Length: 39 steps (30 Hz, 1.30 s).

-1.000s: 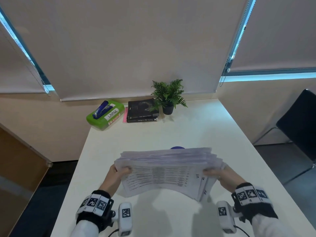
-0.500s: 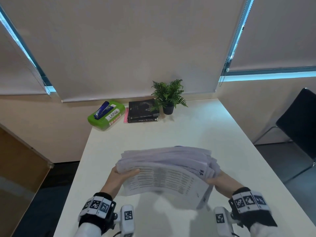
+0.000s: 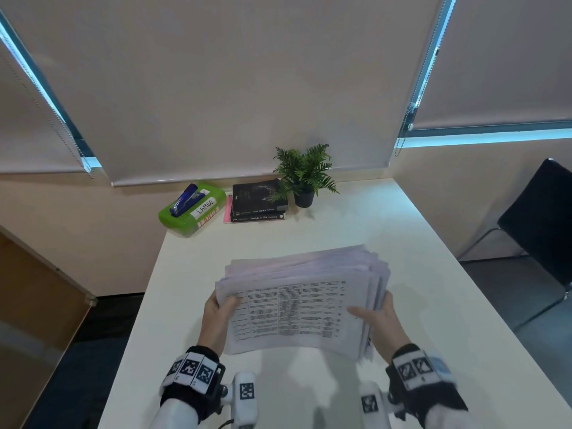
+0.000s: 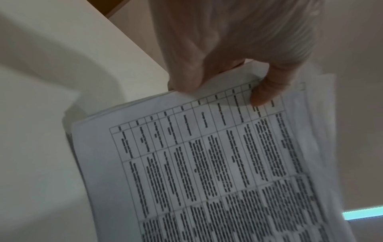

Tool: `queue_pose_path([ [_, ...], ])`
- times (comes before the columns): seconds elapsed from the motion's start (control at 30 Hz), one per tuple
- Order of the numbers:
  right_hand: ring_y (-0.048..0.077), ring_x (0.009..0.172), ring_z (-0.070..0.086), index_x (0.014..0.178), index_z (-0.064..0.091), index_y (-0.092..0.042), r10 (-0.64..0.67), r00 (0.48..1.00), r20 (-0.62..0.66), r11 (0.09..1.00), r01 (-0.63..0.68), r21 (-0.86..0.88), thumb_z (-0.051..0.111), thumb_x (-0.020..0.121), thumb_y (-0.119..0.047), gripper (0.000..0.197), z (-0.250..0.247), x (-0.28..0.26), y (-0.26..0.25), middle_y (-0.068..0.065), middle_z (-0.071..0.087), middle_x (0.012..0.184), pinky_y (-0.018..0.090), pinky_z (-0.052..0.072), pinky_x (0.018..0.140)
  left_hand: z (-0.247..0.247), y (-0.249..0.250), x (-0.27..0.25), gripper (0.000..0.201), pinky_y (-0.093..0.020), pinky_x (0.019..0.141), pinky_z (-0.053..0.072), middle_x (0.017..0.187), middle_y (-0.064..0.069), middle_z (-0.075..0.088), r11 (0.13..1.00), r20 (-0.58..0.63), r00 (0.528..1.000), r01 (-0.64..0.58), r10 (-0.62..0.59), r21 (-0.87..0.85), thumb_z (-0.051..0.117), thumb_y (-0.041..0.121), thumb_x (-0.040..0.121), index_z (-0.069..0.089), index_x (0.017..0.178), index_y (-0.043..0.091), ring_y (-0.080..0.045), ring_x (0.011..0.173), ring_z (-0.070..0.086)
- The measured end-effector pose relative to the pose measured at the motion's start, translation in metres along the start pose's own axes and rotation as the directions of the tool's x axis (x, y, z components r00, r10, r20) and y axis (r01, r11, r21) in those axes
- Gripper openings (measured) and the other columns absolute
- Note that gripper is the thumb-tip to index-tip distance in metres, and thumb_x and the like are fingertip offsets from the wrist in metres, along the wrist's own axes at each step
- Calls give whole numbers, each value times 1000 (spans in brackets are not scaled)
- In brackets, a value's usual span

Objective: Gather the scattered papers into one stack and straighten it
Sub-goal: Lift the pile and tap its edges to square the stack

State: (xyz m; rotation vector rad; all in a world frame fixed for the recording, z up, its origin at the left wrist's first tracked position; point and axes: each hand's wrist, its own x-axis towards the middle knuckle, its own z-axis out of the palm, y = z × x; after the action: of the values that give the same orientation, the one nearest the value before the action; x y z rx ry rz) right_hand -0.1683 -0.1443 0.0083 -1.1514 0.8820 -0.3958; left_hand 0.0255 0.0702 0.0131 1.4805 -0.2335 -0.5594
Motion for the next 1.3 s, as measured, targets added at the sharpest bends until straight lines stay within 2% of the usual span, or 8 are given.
queue_pose_path([
  [0.17,38,109,61,130,45,-7,83,960,268,992,-104,67,75,69,-4,68,-3,23,-24,23,61,122,53,48,92,-15,-3,1,24,-39,75,49,77,-4,72,999,34,999,41,-41,-8,50,12,64,64,83,7,-25,79,64],
  [0.33,34,110,60,126,53,-5,-70,928,365,991,23,132,63,81,-4,46,-6,18,-39,21,62,120,43,48,90,-19,4,-11,17,-20,59,50,65,4,68,999,47,999,-10,12,-41,43,-6,80,58,79,3,-10,67,63],
  [0.43,33,107,62,121,56,-4,-92,924,372,992,52,116,76,68,-9,56,-14,15,-48,20,64,114,34,53,80,-27,5,-12,16,-16,63,50,76,2,69,997,48,998,-37,40,-62,45,-3,79,59,87,1,-7,73,64],
  [0.53,39,114,54,120,57,-13,-45,930,365,994,77,-72,74,59,-9,63,-15,13,-34,25,54,122,46,50,87,-34,-5,-13,55,-19,71,51,95,-4,67,1000,26,999,-28,29,-9,63,15,55,55,109,4,-11,89,64],
  [0.63,33,105,59,114,53,-21,-29,957,289,993,61,-103,64,57,4,63,-4,7,-18,22,57,116,48,52,87,-21,-13,-18,49,-23,70,49,99,-4,65,1000,-66,998,-8,9,10,62,-1,70,50,117,10,-17,92,63],
  [0.77,36,109,59,119,55,-14,-42,921,387,992,85,-95,70,63,4,61,-6,3,-20,19,60,119,52,50,91,-16,-11,-18,46,-26,72,47,104,-5,62,1000,-72,997,-15,13,-18,50,-15,82,47,120,12,-19,94,59],
  [1.07,28,114,58,127,54,-13,79,847,525,991,-9,-135,70,63,7,69,-6,3,-29,16,62,123,43,43,99,-21,-1,-6,50,-26,67,44,93,-4,57,998,-99,995,-21,16,-51,53,11,59,47,109,6,-16,84,55],
  [1.3,21,83,56,97,51,-2,23,947,322,998,-1,-69,50,76,11,25,-31,-9,-22,13,62,92,32,43,77,-29,-4,-2,39,-30,74,44,95,-3,62,996,-40,998,-47,44,-76,59,19,65,54,104,14,-17,88,57],
])
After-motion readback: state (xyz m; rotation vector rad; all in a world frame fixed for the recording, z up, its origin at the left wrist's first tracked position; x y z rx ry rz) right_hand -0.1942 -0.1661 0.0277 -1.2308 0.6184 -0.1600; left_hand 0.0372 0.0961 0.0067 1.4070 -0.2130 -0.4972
